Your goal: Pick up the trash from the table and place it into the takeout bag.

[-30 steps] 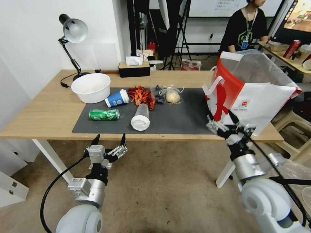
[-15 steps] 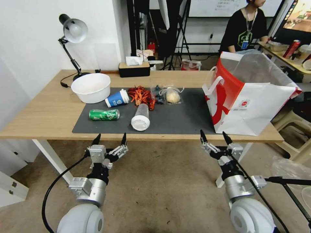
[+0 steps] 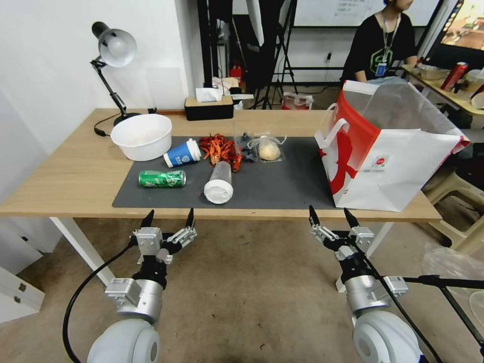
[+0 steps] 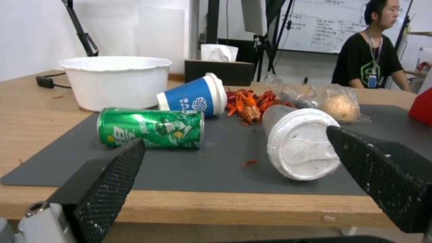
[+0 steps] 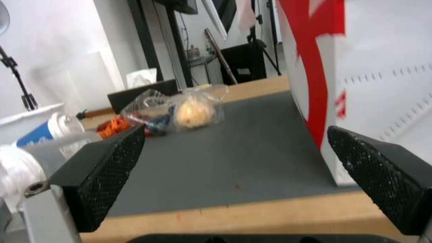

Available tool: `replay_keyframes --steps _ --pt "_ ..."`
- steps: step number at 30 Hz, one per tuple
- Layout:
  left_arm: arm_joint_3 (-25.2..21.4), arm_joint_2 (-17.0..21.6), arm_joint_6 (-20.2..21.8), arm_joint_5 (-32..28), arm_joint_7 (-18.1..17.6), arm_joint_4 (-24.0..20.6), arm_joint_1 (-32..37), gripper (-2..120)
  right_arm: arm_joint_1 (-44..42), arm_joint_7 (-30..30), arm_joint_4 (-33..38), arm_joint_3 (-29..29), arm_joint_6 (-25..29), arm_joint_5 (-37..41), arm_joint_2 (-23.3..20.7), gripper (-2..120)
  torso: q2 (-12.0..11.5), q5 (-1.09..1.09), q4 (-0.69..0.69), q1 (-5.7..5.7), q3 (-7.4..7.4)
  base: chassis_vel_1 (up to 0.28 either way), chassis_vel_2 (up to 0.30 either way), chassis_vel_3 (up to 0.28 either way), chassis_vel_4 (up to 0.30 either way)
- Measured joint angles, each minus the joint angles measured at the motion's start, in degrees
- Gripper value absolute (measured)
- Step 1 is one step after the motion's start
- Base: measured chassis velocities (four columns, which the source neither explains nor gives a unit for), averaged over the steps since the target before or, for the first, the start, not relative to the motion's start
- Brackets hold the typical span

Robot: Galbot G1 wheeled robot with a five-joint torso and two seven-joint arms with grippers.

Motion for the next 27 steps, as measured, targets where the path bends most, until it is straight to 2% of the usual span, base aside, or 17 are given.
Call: replay_keyframes --steps 7,11,18,23,26,27 --pt "-0.17 0.00 -0.02 -0.04 0.00 0.02 -0.07 100 4.88 2.52 0.55 -1.97 -3.52 1.89 -1.56 100 0.00 0.00 0.00 0.00 0.00 0.000 0.000 0.000 0.000" --pt "-0.49 0.00 -0.02 -0.07 0.02 0.05 -0.04 100 10.43 4.30 -0.06 -4.16 -7.76 4.39 -3.39 100 0.00 0.00 0.00 0.00 0.00 0.000 0.000 0.000 0.000" --pt "-1.40 0.00 0.02 -0.17 0.11 0.24 -0.04 100 23.90 8.95 -6.11 -10.39 -13.62 10.79 -6.08 100 0.00 0.00 0.01 0.00 0.00 0.000 0.000 0.000 0.000" --pt "-1.66 0.00 0.06 -0.19 0.13 0.55 -0.18 100 30.29 11.76 -9.58 -13.91 -15.82 14.55 -6.92 100 -0.01 0.00 0.02 0.00 0.00 0.000 0.000 0.000 0.000" --pt "-1.98 -0.01 0.08 -0.30 0.13 0.96 -0.42 100 37.59 13.94 -15.39 -18.23 -17.21 18.61 -7.12 100 -0.01 0.01 0.01 0.00 0.00 0.000 0.000 0.000 0.000" --pt "-1.98 -0.01 0.08 -0.30 0.13 0.96 -0.42 100 37.59 13.94 -15.39 -18.23 -17.21 18.61 -7.12 100 -0.01 0.01 0.01 0.00 0.00 0.000 0.000 0.000 0.000"
